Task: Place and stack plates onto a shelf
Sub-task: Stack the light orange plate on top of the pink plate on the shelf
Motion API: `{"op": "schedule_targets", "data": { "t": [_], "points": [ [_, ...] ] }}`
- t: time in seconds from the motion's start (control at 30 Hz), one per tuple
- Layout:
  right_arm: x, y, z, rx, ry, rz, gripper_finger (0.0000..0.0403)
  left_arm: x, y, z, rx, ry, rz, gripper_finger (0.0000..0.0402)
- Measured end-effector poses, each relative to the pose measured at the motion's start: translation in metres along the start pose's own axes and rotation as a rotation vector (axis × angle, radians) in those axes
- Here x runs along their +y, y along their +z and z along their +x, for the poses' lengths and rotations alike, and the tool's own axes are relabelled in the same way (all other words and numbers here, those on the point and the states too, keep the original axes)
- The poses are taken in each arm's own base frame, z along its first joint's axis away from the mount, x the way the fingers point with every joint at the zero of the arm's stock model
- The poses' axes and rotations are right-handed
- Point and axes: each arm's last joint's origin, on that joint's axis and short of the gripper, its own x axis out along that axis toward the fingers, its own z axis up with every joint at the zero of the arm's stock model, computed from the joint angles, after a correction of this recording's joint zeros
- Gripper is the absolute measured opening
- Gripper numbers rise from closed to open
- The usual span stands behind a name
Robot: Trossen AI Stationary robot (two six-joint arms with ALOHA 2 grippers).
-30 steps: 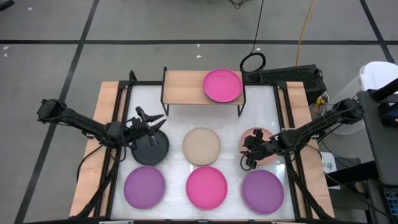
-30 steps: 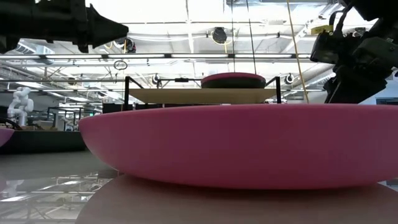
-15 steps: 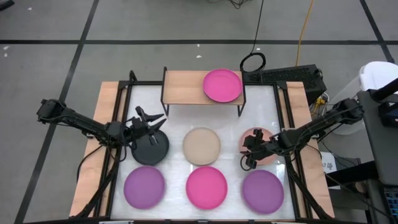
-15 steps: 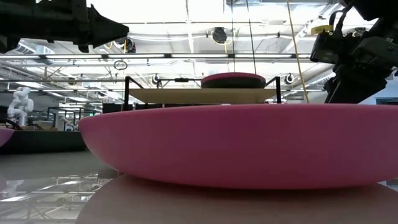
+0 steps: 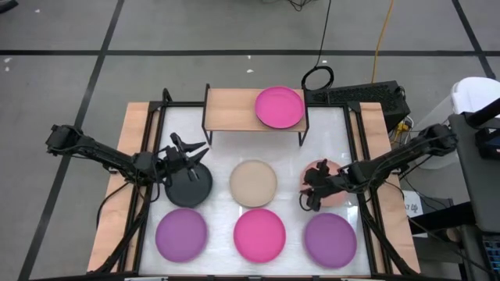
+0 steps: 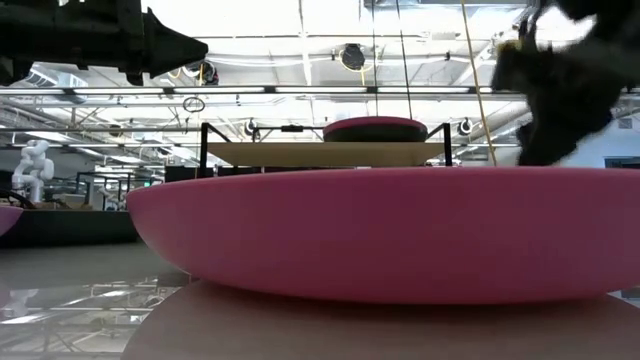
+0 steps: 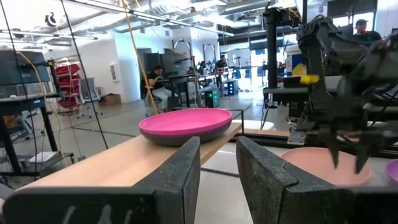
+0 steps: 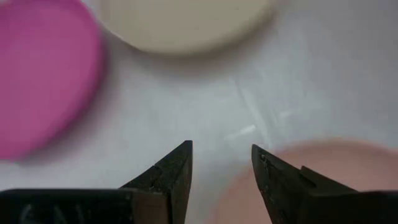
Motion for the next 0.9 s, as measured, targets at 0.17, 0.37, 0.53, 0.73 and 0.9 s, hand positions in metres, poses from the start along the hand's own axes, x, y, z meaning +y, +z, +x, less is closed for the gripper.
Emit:
{"op": "schedule_targets", "data": {
  "t": [0.17, 0.37, 0.53, 0.73, 0.9],
  "points": [
    [0.010, 0.007, -0.001, 0.021, -0.125, -0.091, 0.0146, 0.000, 0.000, 0.000, 0.000, -0.001, -0.002, 0.0110],
    [0.011, -0.004, 0.019, 0.159, -0.155, -0.046, 0.0146, 0.000, -0.001, 0.000, 0.006, -0.002, -0.015, 0.0110],
    [0.011, -0.012, 0.033, 0.230, -0.195, -0.035, 0.0146, 0.000, -0.001, 0.000, 0.007, -0.002, -0.013, 0.0110],
    [0.009, -0.015, 0.039, 0.253, -0.234, -0.045, 0.0146, 0.000, -0.001, 0.000, 0.008, -0.002, -0.009, 0.0110],
    [0.007, -0.015, 0.038, 0.243, -0.258, -0.058, 0.0139, 0.000, -0.001, 0.000, 0.008, -0.002, -0.009, 0.0110]
  ]
}}
